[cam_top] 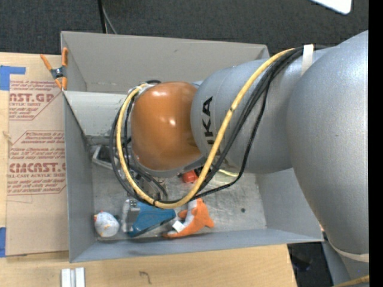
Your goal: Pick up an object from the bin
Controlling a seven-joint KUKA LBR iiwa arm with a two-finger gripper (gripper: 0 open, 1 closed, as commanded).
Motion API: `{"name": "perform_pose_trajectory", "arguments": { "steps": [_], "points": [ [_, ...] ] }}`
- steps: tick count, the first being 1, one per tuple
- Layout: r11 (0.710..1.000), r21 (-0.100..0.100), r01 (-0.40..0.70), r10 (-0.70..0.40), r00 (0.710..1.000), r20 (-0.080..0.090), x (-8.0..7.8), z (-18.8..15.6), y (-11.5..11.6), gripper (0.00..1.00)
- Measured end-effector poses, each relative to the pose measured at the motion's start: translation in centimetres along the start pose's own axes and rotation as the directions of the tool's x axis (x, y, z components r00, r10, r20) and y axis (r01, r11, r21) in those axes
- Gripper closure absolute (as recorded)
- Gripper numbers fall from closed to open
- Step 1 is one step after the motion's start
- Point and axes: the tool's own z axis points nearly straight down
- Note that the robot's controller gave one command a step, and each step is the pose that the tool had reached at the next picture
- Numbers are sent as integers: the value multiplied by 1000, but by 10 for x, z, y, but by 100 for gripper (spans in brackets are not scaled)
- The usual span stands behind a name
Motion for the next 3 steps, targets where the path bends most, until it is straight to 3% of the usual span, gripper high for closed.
{"name": "perform_pose_trajectory", "arguments": {
  "steps": [1, 2, 3],
  "points": [
    [997, 0, 79, -79, 997, 5, 1, 58, -5, 0],
    [995, 0, 99, -99, 995, 2, 1, 72, -6, 0],
    [981, -1, 194, -194, 981, -1, -58, 45, -20, 0]
  ]
}}
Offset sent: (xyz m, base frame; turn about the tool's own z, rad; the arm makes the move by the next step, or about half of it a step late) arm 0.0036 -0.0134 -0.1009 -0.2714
